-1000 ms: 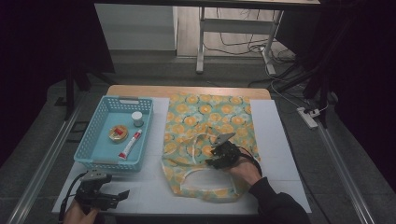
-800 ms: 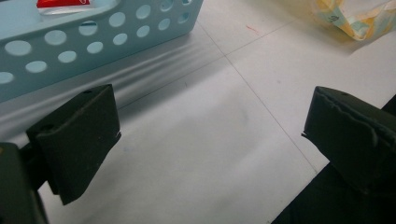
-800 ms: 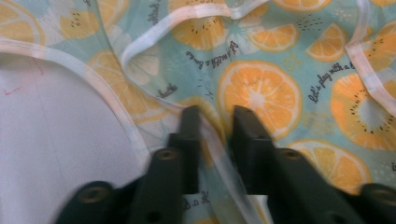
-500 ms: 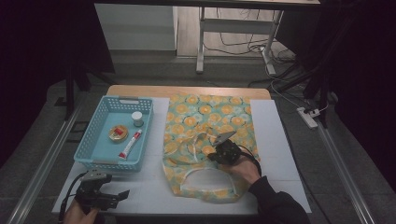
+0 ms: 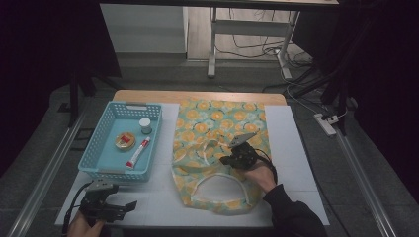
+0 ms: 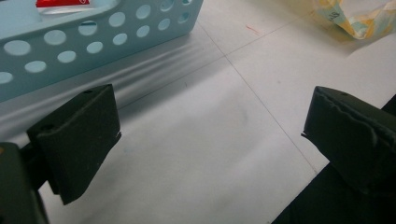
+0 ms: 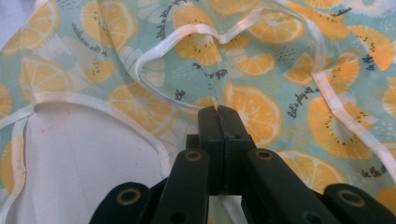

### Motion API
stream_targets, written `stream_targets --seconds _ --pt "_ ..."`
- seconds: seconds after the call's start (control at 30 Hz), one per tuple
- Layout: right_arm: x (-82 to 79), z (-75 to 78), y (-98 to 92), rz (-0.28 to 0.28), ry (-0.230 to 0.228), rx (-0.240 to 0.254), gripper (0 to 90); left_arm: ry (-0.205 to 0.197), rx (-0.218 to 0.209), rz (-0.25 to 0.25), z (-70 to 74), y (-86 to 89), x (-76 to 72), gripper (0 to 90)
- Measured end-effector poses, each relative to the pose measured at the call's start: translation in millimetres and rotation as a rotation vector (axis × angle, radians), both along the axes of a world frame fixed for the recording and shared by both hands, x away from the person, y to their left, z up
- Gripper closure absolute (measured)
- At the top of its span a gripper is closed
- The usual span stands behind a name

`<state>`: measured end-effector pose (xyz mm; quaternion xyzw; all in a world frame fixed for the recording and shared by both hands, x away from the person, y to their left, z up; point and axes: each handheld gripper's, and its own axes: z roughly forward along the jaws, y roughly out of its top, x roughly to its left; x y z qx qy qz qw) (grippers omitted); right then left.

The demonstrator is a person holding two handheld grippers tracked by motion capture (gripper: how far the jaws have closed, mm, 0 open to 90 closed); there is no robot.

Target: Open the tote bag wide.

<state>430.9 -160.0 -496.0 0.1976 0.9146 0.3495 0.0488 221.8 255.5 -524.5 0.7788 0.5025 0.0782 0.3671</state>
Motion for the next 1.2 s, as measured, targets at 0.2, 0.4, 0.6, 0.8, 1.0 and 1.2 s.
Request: stream_targets --seconds 0.2,0.4,0.6,0.8,1.0,1.2 --pt "0.5 3.3 0.3 -0.001 0.007 0.001 89.0 0.0 0.0 0.0 0.0 -0.1 0.0 3.9" --pt "2.4 6.8 -1.1 0.001 0.034 0.012 88.1 0.001 -0.001 -0.001 0.1 0.2 0.1 4.0" --pt "1.6 7.2 -1.6 0.002 0.053 0.0 88.8 0.0 -0.001 -0.001 0.1 0.1 0.1 4.0" --pt "1.5 16.2 -4.6 -0.006 0.018 0.02 89.3 0.002 -0.001 -0.001 0.0 0.2 0.2 4.0" --pt "3.0 24.1 -5.1 -0.015 -0.017 0.039 89.6 0.003 -0.001 0.002 -0.1 0.2 0.5 4.0" --pt "3.2 36.1 -0.9 -0.032 -0.049 0.076 89.8 0.006 -0.004 0.003 -0.2 0.6 0.7 4.0"
